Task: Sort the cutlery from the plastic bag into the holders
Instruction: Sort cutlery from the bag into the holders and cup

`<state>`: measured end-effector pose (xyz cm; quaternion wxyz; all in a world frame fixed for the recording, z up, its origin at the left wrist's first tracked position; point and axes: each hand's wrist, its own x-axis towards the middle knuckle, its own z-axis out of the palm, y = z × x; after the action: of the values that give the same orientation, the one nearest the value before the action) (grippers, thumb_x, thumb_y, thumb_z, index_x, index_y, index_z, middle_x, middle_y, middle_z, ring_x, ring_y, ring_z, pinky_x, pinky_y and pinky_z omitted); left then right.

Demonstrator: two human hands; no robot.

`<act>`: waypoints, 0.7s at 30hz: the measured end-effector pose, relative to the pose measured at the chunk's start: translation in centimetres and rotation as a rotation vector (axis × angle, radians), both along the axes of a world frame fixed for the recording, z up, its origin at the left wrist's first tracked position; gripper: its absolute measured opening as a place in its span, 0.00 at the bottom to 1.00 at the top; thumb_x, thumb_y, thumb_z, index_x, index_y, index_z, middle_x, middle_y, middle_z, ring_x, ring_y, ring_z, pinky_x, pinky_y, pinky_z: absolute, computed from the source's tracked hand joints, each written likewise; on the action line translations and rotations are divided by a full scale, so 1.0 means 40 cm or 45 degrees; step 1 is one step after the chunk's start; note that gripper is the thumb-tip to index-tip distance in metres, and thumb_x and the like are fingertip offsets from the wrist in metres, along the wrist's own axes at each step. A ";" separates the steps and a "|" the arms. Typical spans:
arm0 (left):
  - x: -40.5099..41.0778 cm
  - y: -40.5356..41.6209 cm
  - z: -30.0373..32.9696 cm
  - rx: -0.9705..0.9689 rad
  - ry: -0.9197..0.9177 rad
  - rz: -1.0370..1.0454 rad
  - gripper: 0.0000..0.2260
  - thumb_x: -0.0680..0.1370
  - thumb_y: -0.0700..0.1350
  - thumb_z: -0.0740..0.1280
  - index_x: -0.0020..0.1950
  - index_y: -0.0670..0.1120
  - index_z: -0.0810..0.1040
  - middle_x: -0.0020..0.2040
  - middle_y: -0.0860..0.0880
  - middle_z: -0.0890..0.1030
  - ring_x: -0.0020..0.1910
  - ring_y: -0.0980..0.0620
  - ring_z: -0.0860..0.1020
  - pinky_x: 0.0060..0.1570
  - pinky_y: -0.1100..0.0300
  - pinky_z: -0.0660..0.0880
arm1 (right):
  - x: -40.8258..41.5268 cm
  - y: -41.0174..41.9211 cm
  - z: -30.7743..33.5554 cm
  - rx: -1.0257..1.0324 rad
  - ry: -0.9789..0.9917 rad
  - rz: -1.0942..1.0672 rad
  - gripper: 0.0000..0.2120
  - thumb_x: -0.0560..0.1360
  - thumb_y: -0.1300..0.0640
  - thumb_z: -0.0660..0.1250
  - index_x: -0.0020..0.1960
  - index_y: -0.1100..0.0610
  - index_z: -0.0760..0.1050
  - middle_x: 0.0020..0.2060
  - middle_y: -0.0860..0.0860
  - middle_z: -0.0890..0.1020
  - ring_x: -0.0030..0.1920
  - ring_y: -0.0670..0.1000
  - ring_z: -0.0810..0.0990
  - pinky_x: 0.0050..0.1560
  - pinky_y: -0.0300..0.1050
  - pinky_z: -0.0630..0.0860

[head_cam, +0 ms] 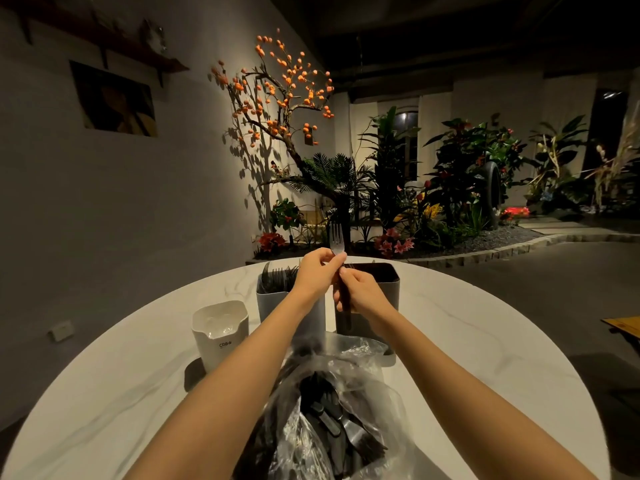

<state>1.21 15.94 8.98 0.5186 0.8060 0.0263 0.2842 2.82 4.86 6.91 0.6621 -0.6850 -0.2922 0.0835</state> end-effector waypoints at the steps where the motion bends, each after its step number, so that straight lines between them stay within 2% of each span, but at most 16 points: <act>1: -0.012 0.006 0.002 -0.041 -0.006 0.005 0.14 0.80 0.47 0.65 0.48 0.35 0.77 0.40 0.43 0.77 0.41 0.50 0.75 0.44 0.55 0.77 | -0.005 0.006 -0.001 -0.013 0.003 -0.007 0.18 0.84 0.52 0.51 0.45 0.58 0.75 0.31 0.52 0.76 0.30 0.46 0.74 0.34 0.38 0.73; 5: -0.066 0.035 0.020 -0.153 -0.041 0.044 0.08 0.81 0.45 0.64 0.50 0.40 0.77 0.41 0.49 0.81 0.31 0.58 0.72 0.32 0.67 0.69 | -0.011 0.035 -0.005 -0.024 0.053 -0.140 0.19 0.84 0.53 0.52 0.43 0.61 0.76 0.32 0.54 0.78 0.32 0.48 0.74 0.34 0.40 0.73; 7: -0.089 0.053 0.032 -0.254 -0.102 0.033 0.06 0.81 0.44 0.63 0.50 0.42 0.76 0.42 0.49 0.82 0.28 0.57 0.72 0.30 0.66 0.69 | -0.010 0.052 -0.004 -0.029 0.078 -0.208 0.18 0.83 0.55 0.52 0.42 0.60 0.75 0.34 0.56 0.79 0.32 0.50 0.75 0.35 0.43 0.73; 9: -0.106 0.073 0.043 -0.300 -0.161 0.074 0.05 0.82 0.44 0.62 0.50 0.45 0.75 0.43 0.49 0.83 0.30 0.56 0.76 0.34 0.63 0.72 | -0.011 0.064 -0.004 -0.055 0.075 -0.256 0.18 0.82 0.57 0.52 0.39 0.58 0.75 0.38 0.58 0.81 0.34 0.51 0.76 0.35 0.43 0.74; 11: -0.119 0.091 0.051 -0.338 -0.217 0.124 0.07 0.82 0.45 0.61 0.52 0.43 0.76 0.45 0.48 0.83 0.31 0.55 0.78 0.33 0.64 0.74 | -0.009 0.076 -0.008 -0.114 0.039 -0.304 0.17 0.81 0.57 0.53 0.38 0.56 0.75 0.40 0.58 0.82 0.33 0.51 0.78 0.37 0.44 0.75; 14: -0.134 0.109 0.061 -0.392 -0.297 0.177 0.08 0.83 0.45 0.60 0.54 0.42 0.76 0.47 0.46 0.83 0.33 0.54 0.80 0.33 0.64 0.76 | -0.010 0.089 -0.012 -0.186 -0.004 -0.388 0.14 0.79 0.56 0.54 0.40 0.54 0.75 0.41 0.55 0.83 0.36 0.51 0.80 0.47 0.53 0.78; 16: -0.140 0.117 0.063 -0.403 -0.347 0.193 0.06 0.82 0.44 0.60 0.54 0.43 0.75 0.48 0.46 0.82 0.36 0.52 0.81 0.36 0.62 0.77 | -0.011 0.093 -0.012 -0.189 -0.007 -0.416 0.12 0.79 0.56 0.54 0.41 0.54 0.74 0.41 0.54 0.82 0.36 0.51 0.80 0.50 0.55 0.78; 19: -0.144 0.128 0.058 -0.349 -0.307 0.183 0.05 0.82 0.44 0.61 0.54 0.43 0.74 0.48 0.46 0.83 0.37 0.51 0.82 0.34 0.61 0.76 | -0.013 0.095 -0.008 -0.190 -0.001 -0.416 0.12 0.79 0.57 0.55 0.41 0.54 0.74 0.40 0.54 0.82 0.35 0.50 0.80 0.48 0.54 0.78; 21: -0.140 0.138 0.043 -0.243 -0.139 0.169 0.06 0.82 0.44 0.62 0.53 0.43 0.75 0.49 0.45 0.83 0.34 0.52 0.81 0.30 0.64 0.74 | -0.015 0.094 -0.007 -0.204 0.012 -0.399 0.12 0.80 0.58 0.54 0.42 0.54 0.74 0.40 0.54 0.82 0.35 0.50 0.79 0.41 0.49 0.78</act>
<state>-4.40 21.46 10.71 0.5736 0.7328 0.0784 0.3575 2.20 8.63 6.65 0.6118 -0.7723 -0.1709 0.0055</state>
